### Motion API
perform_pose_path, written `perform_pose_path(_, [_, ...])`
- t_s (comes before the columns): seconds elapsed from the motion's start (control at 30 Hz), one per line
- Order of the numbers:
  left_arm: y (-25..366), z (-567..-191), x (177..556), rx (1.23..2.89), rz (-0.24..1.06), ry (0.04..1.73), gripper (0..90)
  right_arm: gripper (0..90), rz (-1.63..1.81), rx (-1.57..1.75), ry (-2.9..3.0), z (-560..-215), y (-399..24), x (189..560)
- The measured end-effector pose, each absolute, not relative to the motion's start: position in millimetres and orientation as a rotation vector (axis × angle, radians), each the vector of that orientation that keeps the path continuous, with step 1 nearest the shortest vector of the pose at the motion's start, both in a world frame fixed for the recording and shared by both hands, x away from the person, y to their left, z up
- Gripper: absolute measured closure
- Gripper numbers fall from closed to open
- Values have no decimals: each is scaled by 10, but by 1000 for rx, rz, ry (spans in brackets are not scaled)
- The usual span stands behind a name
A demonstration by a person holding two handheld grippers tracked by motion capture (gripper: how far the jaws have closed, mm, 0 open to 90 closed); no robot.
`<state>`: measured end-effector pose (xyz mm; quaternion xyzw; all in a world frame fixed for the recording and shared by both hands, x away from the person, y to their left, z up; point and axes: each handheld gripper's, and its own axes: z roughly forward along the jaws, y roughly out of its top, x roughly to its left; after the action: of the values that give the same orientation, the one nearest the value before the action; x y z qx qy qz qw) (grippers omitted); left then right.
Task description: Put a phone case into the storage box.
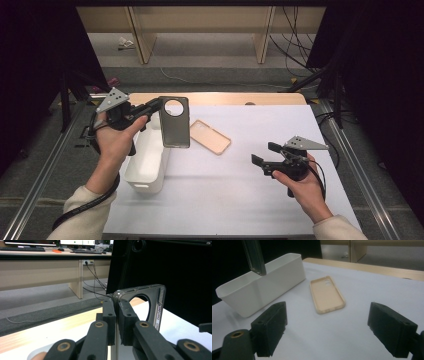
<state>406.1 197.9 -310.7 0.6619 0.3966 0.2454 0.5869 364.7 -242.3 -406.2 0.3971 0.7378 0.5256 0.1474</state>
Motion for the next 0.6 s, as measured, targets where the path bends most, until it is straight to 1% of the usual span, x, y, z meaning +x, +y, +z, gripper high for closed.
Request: perform_pose_path(0.6, [2128, -3074, 4086, 1527, 602, 945, 845, 169, 1510, 1159, 2105, -4062, -2516, 3613])
